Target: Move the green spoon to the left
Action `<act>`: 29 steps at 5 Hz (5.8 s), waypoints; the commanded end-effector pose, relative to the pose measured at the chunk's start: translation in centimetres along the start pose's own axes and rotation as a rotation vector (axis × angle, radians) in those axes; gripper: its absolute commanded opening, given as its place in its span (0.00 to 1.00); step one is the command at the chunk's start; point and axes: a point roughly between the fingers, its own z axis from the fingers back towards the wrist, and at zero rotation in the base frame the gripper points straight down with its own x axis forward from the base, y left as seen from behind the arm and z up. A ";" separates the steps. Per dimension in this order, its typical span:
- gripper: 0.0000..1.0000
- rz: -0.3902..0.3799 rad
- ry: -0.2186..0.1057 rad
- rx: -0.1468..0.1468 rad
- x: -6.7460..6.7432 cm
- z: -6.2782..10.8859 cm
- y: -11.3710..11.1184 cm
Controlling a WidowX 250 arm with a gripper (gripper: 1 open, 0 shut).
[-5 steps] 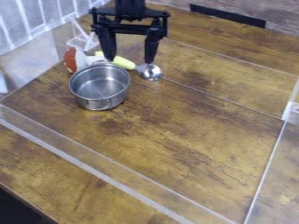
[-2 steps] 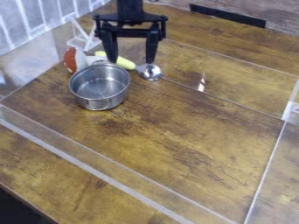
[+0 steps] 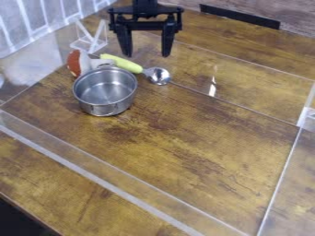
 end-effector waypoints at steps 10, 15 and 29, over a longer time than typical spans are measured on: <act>0.00 0.236 -0.045 -0.052 4.2 2.1 1.5; 1.00 0.436 -0.024 -0.024 4.7 0.4 2.7; 0.00 0.892 0.036 0.047 4.4 -3.6 -1.1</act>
